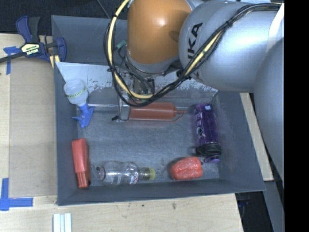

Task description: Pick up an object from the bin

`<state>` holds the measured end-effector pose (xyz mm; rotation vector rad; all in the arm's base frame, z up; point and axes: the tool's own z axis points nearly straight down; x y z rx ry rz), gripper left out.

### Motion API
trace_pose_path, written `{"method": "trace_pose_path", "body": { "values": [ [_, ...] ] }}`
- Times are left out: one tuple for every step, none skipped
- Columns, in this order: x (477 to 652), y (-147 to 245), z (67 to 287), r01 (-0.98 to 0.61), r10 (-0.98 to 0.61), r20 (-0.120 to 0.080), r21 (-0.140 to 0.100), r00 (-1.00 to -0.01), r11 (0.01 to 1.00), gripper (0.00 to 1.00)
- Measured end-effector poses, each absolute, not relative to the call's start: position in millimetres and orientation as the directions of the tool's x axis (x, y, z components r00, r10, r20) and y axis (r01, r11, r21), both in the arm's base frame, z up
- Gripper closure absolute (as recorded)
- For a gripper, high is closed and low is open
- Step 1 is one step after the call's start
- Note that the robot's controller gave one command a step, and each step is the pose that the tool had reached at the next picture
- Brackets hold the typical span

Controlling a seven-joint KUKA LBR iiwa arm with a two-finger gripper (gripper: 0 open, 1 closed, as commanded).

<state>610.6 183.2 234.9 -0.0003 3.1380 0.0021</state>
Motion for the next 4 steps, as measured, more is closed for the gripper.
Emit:
{"method": "trace_pose_path", "body": {
  "values": [
    [582.5, 172.3, 192.8, -0.149, -0.149, -0.005, 0.000, -0.989, 0.989, 0.00],
    [510.2, 122.4, 160.7, -0.117, -0.117, 0.000, 0.000, -0.993, 0.993, 0.00],
    [497.0, 158.6, 128.4, -0.072, -0.072, -0.002, 0.001, -0.997, 0.997, 0.00],
    [486.9, 153.7, 67.9, -0.059, -0.059, 0.002, 0.000, -0.998, 0.998, 0.00]
  ]
}}
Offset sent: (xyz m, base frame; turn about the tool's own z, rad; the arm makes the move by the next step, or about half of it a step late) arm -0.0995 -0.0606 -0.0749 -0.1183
